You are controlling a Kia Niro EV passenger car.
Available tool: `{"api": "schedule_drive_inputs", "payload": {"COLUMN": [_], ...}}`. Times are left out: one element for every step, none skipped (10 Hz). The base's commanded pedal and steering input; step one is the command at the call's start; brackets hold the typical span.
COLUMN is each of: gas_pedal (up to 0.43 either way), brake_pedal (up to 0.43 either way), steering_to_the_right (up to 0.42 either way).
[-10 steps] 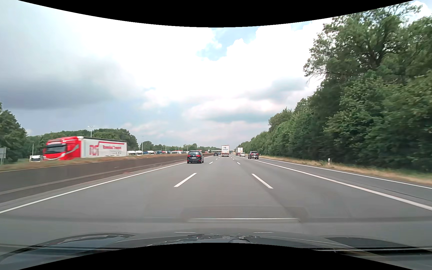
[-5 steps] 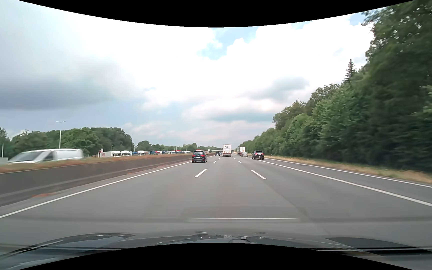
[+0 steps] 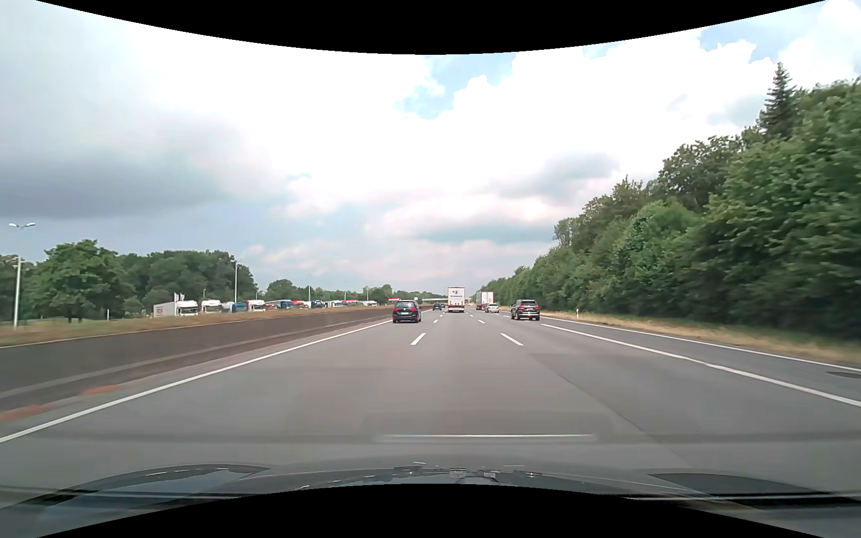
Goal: Follow the waypoints while adhering to traffic rules and regulations
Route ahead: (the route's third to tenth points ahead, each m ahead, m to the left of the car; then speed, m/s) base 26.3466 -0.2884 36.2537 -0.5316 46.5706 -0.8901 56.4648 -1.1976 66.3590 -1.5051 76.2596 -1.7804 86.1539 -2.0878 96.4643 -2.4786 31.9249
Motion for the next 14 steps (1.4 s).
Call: {"api": "schedule_drive_inputs", "payload": {"gas_pedal": [0.157, 0.157, 0.157, 0.157, 0.157, 0.157, 0.157, 0.157, 0.157, 0.157, 0.157, 0.157, 0.157, 0.157], "brake_pedal": [0.000, 0.000, 0.000, 0.000, 0.000, 0.000, 0.000, 0.000, 0.000, 0.000, 0.000, 0.000, 0.000, 0.000], "steering_to_the_right": [-0.002, -0.002, -0.003, -0.002, -0.002, -0.002, -0.002, -0.002, -0.002, -0.002, -0.002, -0.002, -0.001, -0.001]}}
